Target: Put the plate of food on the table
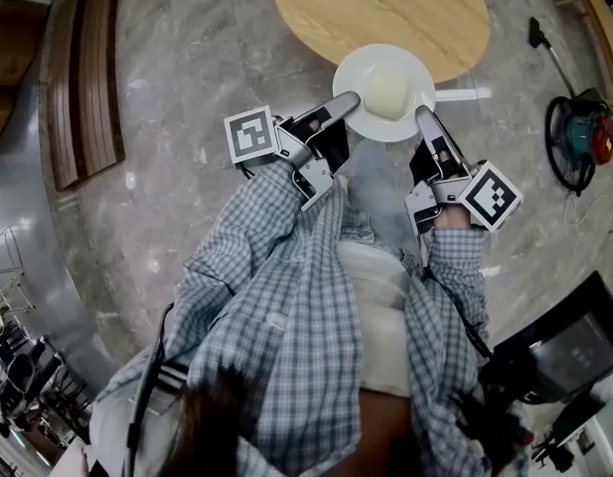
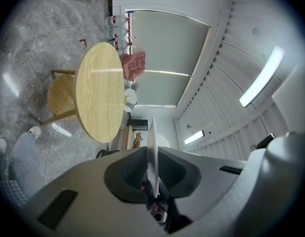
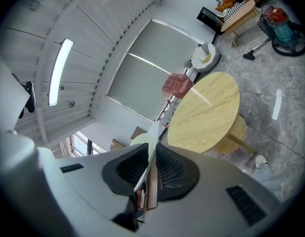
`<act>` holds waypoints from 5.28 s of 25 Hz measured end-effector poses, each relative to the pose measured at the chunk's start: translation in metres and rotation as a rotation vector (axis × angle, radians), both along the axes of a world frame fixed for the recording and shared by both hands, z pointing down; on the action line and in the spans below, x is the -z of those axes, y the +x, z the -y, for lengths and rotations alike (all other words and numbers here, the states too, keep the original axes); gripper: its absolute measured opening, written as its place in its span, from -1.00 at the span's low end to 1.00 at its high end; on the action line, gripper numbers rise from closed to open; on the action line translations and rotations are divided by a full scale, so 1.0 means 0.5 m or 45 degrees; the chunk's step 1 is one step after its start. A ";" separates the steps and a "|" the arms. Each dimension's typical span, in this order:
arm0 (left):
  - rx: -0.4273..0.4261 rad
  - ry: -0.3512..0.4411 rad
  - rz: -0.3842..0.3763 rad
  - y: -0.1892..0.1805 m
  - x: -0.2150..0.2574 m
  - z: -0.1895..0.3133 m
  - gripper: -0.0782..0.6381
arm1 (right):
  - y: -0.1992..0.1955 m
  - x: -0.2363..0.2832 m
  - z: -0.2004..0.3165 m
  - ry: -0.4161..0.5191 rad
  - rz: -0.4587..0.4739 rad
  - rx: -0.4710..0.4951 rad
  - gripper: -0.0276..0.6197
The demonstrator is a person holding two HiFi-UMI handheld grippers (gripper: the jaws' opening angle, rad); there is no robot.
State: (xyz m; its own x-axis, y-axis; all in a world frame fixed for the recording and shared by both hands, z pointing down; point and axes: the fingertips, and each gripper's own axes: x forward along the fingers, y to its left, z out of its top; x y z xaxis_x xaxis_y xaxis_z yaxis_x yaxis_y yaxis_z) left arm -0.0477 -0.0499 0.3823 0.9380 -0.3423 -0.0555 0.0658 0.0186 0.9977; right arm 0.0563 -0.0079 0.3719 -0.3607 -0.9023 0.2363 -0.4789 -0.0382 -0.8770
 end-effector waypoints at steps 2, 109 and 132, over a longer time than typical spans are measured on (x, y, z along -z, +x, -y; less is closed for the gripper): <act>0.008 -0.001 0.002 -0.002 -0.001 0.000 -0.65 | -0.002 0.000 0.002 0.004 0.003 0.008 -0.75; 0.155 -0.279 0.629 0.269 -0.433 0.448 -0.70 | 0.284 -0.456 0.485 -0.498 -0.388 0.586 -0.62; 0.164 -0.291 0.637 0.269 -0.428 0.451 -0.70 | 0.129 -0.406 0.375 0.517 -2.395 1.566 -0.60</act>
